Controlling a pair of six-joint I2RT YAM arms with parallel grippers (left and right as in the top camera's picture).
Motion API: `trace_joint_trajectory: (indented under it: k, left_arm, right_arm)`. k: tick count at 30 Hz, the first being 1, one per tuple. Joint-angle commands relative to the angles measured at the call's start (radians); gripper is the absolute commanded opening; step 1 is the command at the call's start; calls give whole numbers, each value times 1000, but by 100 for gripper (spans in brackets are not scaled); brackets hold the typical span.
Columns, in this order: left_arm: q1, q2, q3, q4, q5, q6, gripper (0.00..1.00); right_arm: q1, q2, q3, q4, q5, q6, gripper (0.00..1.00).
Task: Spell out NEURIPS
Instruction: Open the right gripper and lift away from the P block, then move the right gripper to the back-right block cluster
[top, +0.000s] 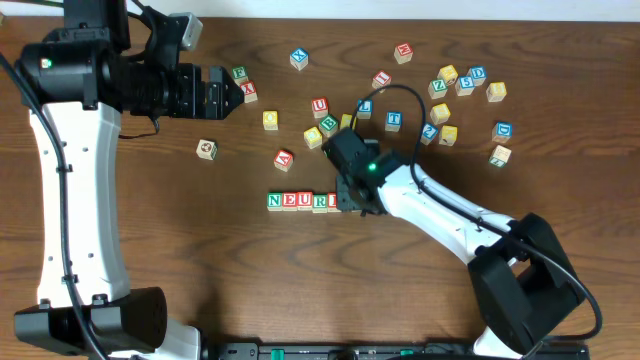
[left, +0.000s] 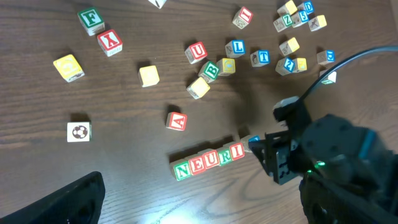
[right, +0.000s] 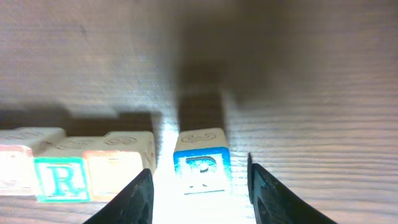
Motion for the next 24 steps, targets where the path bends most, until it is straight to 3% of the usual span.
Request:
trace_joint_trajectory:
  k: [1,7,11,18,24]
  left_arm:
    - [3,-8,16,-2,9,14,98]
    - [3,-8,16,-2,9,14,98]
    - [3,-8,16,-2,9,14,98]
    - [3,-8,16,-2,9,14,98]
    - [3,-8,16,-2,9,14,98]
  right_arm:
    - [-5,8,85,-44,69,-25,45]
    - [-35,8,221,-136,151,-60,49]
    - [-150,8,361,-196,123,-169,68]
    - [-363,8,498,-280,-71,-248,70]
    - [-487,11,577,-372,-112,-322,77]
